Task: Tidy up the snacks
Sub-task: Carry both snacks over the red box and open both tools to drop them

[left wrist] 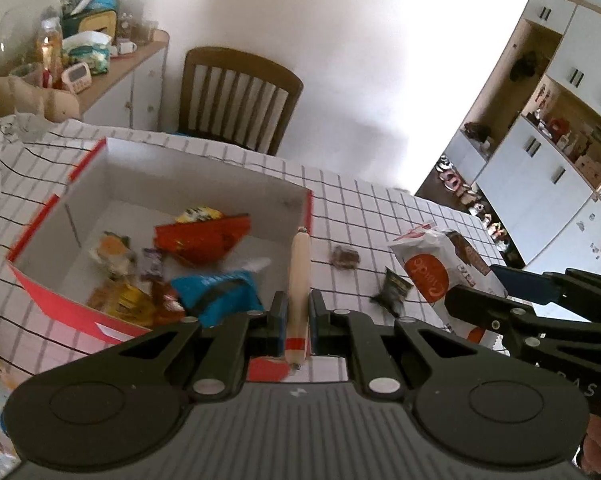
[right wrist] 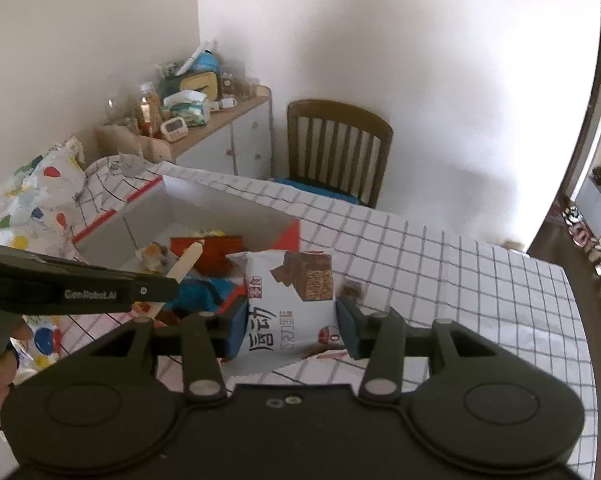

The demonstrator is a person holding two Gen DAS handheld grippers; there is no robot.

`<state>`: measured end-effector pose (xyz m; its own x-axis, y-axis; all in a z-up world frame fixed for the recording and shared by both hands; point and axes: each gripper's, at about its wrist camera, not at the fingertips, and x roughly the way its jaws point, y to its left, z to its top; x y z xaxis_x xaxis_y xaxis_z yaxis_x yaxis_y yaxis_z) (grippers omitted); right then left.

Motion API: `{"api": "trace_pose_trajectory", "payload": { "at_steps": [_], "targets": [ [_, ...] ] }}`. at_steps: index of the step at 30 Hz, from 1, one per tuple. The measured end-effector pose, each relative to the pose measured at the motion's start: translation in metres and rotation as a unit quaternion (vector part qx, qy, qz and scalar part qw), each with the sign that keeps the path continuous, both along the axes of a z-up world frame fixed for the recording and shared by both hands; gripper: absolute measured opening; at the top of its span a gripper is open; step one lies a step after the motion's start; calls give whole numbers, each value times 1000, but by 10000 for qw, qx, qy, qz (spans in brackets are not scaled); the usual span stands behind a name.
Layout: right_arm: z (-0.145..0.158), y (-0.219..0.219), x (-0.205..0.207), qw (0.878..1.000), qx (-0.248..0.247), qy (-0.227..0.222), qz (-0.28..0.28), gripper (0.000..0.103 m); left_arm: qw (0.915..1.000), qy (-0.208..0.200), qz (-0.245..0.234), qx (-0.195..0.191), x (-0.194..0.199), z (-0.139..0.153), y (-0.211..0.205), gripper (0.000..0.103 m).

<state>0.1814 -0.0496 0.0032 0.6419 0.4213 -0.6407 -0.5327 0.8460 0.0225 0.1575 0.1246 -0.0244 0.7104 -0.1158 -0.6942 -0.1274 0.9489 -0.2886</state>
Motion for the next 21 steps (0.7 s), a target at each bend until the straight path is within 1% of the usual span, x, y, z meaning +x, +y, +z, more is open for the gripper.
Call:
{"api": "trace_pose_trajectory", "payload": {
  "at_steps": [11,15,21],
  "targets": [
    [5,56,6,10000,2,-56,48,46,9993,-20,152,339,4,6,56,10],
    [-2,78,13,9999,-101,-76,10,46,9985,40,246,479,11,4,80,10],
    [-17,107,28,9997,-177,128,-86,46,9967,276,396,658,25,-11,116,10]
  ]
}}
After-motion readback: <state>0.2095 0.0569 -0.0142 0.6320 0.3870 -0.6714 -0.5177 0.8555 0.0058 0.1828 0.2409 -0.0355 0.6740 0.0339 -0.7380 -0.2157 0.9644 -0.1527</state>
